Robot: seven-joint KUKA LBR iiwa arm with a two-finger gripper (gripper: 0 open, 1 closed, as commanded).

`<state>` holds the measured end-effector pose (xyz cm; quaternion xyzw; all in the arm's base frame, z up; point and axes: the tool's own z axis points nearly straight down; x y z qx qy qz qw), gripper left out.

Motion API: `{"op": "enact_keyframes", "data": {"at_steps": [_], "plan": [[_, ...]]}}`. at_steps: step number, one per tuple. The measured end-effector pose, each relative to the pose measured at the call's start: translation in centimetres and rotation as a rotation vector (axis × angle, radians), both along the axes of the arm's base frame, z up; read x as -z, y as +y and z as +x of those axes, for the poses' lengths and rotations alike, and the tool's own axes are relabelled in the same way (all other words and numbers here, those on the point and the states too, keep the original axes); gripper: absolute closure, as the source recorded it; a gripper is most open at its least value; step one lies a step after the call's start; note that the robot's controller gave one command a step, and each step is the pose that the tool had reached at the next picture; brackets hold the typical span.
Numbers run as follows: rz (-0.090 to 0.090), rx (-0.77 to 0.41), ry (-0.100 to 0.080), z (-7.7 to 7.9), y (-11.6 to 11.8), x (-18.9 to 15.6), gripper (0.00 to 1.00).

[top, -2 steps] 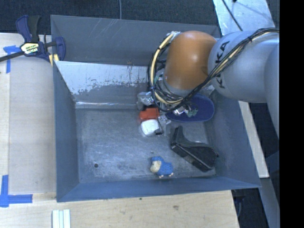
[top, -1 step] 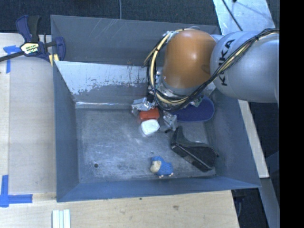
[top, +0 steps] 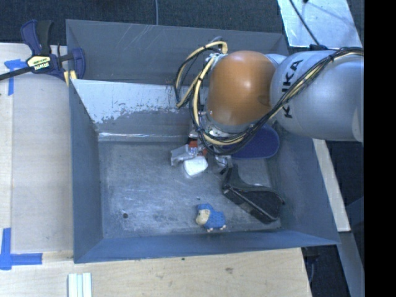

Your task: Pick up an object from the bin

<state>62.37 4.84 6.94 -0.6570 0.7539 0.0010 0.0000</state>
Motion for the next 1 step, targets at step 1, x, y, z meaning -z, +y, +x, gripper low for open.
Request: {"op": "enact_keyframes", "data": {"at_steps": [1], "plan": [[0.001, -0.383, -0.004, 0.10, -0.49, -0.07, 0.00]]}}
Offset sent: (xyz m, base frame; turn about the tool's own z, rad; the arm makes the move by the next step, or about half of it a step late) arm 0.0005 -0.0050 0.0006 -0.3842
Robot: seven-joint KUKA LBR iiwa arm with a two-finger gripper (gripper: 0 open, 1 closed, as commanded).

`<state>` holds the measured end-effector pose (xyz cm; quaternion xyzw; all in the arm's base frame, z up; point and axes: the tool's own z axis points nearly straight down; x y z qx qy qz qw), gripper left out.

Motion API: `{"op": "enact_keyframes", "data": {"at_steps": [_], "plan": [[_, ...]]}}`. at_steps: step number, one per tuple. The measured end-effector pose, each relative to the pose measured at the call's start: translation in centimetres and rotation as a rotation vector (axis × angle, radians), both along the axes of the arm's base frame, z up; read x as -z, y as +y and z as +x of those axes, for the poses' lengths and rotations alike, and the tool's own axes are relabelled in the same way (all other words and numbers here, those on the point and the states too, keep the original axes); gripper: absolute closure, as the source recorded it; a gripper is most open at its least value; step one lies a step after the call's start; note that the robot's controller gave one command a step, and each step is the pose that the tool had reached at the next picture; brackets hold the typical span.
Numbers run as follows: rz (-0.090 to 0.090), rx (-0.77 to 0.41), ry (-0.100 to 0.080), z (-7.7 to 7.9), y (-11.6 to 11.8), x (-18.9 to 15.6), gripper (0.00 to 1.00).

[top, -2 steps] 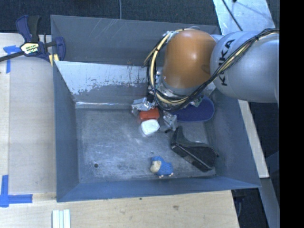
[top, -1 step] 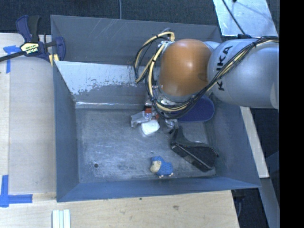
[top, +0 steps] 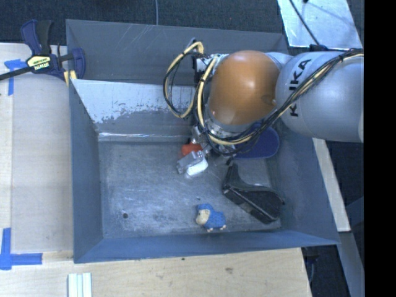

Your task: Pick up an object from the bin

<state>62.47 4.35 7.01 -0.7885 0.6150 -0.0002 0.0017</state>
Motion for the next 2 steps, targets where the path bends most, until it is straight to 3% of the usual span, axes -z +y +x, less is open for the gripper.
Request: {"op": "enact_keyframes", "data": {"at_steps": [1, 2], "plan": [[0.001, 0.002, 0.001, 0.0, 0.0, -0.1, 1.00], [0.000, 0.005, -0.002, 0.2, 0.1, -2.8, 1.00]]}}
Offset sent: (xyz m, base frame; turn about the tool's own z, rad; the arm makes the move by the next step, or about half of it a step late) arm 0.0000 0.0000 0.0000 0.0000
